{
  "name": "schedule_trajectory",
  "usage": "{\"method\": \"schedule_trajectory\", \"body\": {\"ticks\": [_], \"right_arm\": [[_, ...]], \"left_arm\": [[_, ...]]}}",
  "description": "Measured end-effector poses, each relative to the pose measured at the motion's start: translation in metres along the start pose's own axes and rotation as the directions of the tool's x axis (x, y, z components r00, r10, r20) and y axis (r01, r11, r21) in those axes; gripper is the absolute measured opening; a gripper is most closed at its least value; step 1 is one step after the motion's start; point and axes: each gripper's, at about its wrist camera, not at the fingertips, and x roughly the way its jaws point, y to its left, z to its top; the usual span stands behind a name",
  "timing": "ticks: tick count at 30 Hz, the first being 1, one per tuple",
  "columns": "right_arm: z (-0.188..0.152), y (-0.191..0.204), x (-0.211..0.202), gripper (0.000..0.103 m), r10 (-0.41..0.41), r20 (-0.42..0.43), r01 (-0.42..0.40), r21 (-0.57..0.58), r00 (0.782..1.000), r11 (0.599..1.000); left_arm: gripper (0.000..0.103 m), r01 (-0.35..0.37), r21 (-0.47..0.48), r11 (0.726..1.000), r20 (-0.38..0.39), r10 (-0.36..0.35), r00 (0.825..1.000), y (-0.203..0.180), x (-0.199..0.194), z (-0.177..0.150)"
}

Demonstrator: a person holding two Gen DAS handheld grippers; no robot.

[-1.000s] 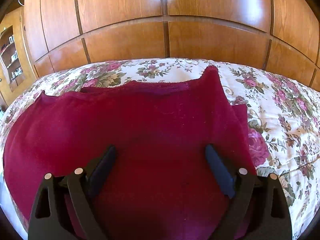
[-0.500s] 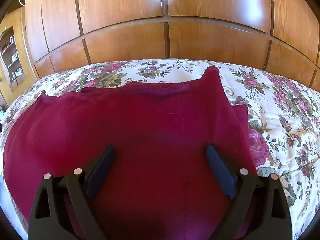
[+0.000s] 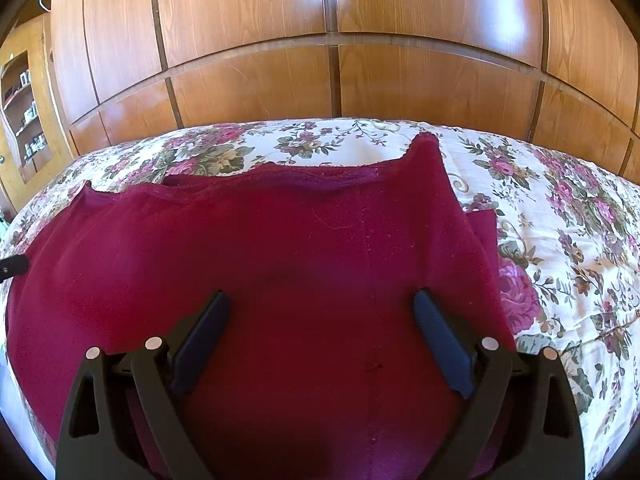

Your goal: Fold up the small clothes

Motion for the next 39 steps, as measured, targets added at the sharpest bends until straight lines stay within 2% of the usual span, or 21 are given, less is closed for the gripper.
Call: {"method": "schedule_trajectory", "body": {"ticks": [2, 4, 6, 9, 11, 13, 17, 23, 29, 36, 39], "right_arm": [[0.000, 0.000, 0.000, 0.094, -0.001, 0.000, 0.001, 0.000, 1.000, 1.000], [0.000, 0.000, 0.000, 0.094, 0.000, 0.000, 0.000, 0.001, 1.000, 1.000], [0.000, 0.000, 0.000, 0.094, 0.000, 0.000, 0.000, 0.000, 1.000, 1.000], [0.000, 0.000, 0.000, 0.094, 0.000, 0.002, 0.000, -0.001, 1.000, 1.000], [0.000, 0.001, 0.000, 0.094, 0.001, 0.002, -0.001, -0.004, 1.000, 1.000], [0.001, 0.000, 0.000, 0.094, 0.001, 0.002, -0.001, -0.005, 1.000, 1.000], [0.001, -0.001, 0.001, 0.094, 0.003, 0.003, -0.003, -0.004, 1.000, 1.000], [0.000, 0.000, 0.001, 0.094, 0.000, 0.003, 0.000, -0.008, 1.000, 1.000], [0.001, 0.001, 0.001, 0.095, -0.012, 0.004, 0.012, -0.018, 1.000, 1.000], [0.003, 0.002, 0.002, 0.096, -0.016, -0.014, 0.016, -0.023, 1.000, 1.000], [0.006, 0.003, 0.001, 0.100, -0.014, -0.042, 0.012, -0.028, 0.999, 1.000]], "left_arm": [[0.021, 0.063, -0.069, 0.996, -0.043, -0.066, 0.997, 0.012, 0.014, 0.008], [0.010, 0.117, -0.122, 0.986, -0.050, -0.124, 0.991, 0.021, 0.020, 0.018], [0.008, 0.156, -0.140, 0.978, -0.021, -0.160, 0.987, 0.025, 0.018, 0.026], [0.008, 0.067, -0.117, 0.991, -0.051, -0.073, 0.996, 0.023, 0.032, 0.024], [0.008, 0.038, -0.127, 0.991, -0.070, -0.047, 0.996, 0.023, 0.048, 0.015], [0.012, 0.012, -0.126, 0.992, -0.030, -0.016, 0.999, 0.021, 0.048, 0.010], [0.035, -0.027, -0.192, 0.981, -0.013, 0.025, 1.000, 0.027, 0.037, 0.009], [0.035, -0.139, -0.084, 0.987, 0.095, 0.146, 0.985, 0.004, -0.002, 0.004], [0.035, -0.145, -0.007, 0.989, 0.166, 0.145, 0.975, -0.023, -0.032, -0.010], [0.035, -0.110, 0.036, 0.993, 0.175, 0.102, 0.979, -0.043, -0.043, -0.022], [0.035, -0.095, 0.039, 0.995, 0.168, 0.087, 0.982, -0.046, -0.044, -0.027]]}}
